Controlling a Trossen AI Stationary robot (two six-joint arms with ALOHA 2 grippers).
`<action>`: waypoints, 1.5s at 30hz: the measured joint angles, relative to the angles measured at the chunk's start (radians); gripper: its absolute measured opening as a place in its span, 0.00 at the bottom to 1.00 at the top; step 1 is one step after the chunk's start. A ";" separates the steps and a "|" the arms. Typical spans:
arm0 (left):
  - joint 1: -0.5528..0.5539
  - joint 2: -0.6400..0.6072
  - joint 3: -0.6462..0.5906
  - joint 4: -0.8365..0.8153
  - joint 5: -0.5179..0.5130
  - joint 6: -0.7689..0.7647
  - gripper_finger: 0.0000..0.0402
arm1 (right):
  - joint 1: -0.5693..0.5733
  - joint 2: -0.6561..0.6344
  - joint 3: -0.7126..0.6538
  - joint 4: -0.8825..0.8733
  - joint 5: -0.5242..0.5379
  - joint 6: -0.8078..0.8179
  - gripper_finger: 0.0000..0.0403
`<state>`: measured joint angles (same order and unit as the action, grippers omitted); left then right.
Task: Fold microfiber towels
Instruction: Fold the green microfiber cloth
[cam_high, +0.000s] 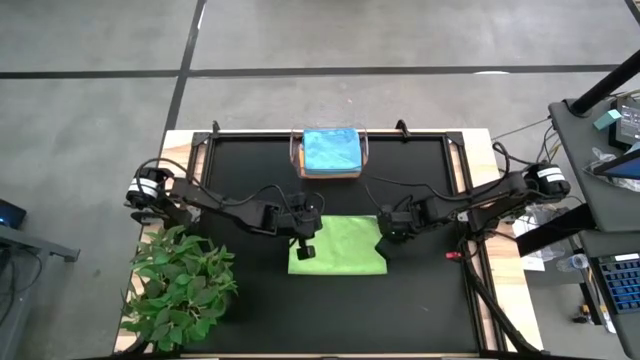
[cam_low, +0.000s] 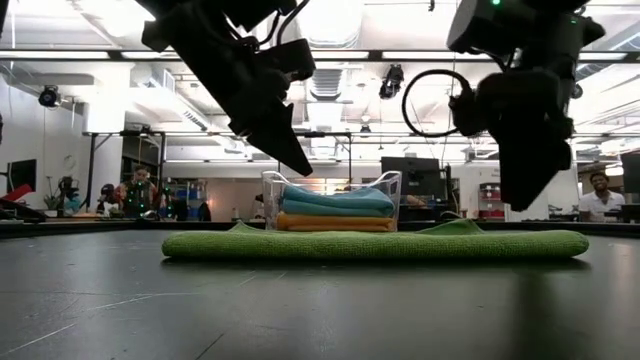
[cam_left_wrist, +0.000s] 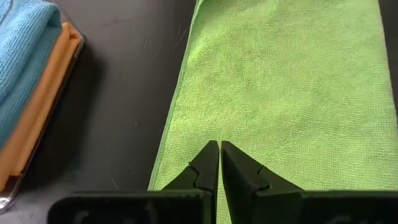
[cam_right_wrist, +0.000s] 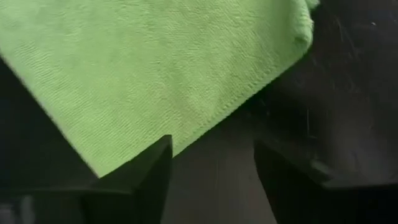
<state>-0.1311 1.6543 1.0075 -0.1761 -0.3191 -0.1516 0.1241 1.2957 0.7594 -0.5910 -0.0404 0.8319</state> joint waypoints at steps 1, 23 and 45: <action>-0.002 0.000 0.000 0.000 0.000 0.000 0.01 | 0.011 0.000 -0.007 0.004 0.016 0.029 0.56; -0.051 0.000 -0.083 0.088 0.037 0.000 0.01 | 0.074 0.001 -0.236 0.419 0.101 0.232 0.64; -0.054 0.000 -0.129 0.109 0.072 -0.002 0.01 | 0.072 0.133 -0.271 0.851 0.113 0.155 0.59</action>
<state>-0.1848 1.6547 0.8783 -0.0674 -0.2470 -0.1539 0.1961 1.4283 0.4885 0.2598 0.0727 0.9868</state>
